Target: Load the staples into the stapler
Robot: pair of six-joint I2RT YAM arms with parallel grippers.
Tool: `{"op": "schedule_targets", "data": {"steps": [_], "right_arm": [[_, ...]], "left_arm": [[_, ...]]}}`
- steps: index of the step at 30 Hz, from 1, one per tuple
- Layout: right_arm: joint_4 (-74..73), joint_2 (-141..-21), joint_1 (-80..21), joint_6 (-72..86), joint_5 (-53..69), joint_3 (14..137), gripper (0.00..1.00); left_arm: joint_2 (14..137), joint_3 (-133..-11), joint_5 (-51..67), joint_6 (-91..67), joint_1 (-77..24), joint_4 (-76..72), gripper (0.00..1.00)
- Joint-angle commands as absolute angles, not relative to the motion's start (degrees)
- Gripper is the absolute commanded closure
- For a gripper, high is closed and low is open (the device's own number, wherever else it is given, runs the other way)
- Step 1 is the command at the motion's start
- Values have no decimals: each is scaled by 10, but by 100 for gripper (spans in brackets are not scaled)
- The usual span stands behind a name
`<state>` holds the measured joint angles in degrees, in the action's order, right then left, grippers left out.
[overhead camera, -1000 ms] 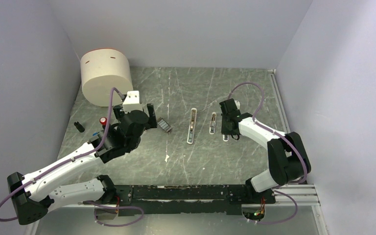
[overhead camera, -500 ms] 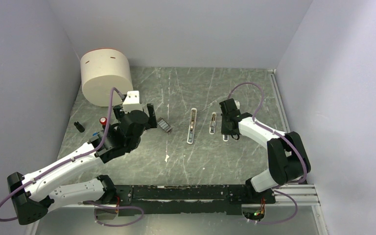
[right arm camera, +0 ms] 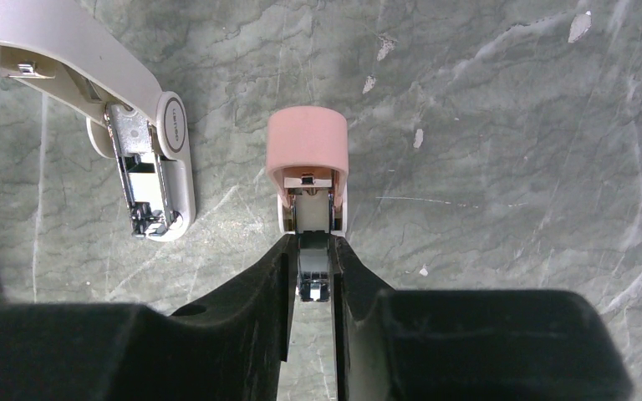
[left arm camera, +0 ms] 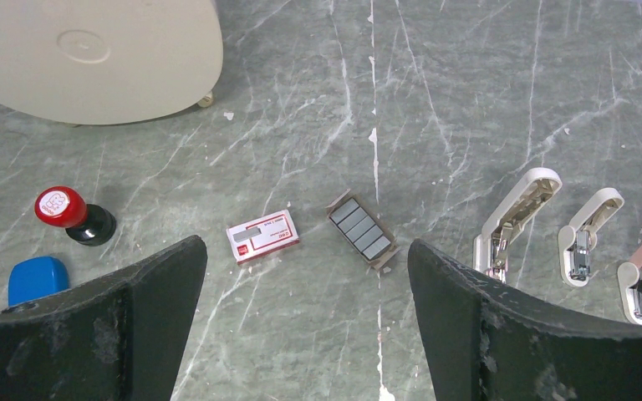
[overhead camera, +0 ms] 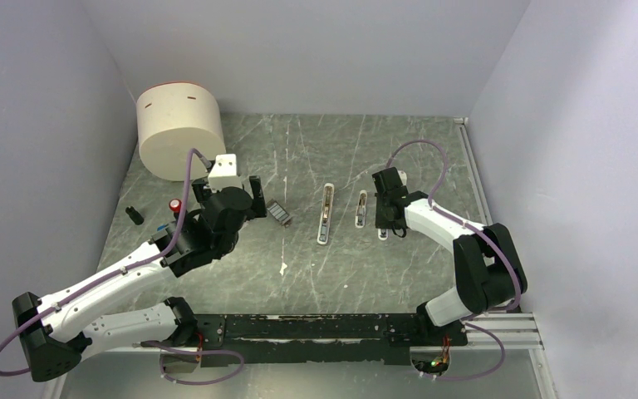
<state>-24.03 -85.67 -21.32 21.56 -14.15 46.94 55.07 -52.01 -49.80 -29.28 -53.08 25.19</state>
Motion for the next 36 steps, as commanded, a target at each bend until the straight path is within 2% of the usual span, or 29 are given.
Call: {"op": "schedule_targets", "data": {"steps": [1,14,21,29,36], "right_arm": [[-247,-855,-209,209,-142,471,75],[-261,-827,-209,238,-152,495,65],[-254,-841,-209,262,-166,507,43],[-238,-804,-216,270,-136,542,40],[-209,-812,-282,273,-103,584,38]], "left_arm": [[546,-533,-500,-288,-528,243,5],[541,-530,-499,-290,-527,242,5],[539,-528,-498,-292,-528,242,5],[537,-518,-467,-337,-528,251,6],[548,-450,-339,-398,-528,190,4]]}}
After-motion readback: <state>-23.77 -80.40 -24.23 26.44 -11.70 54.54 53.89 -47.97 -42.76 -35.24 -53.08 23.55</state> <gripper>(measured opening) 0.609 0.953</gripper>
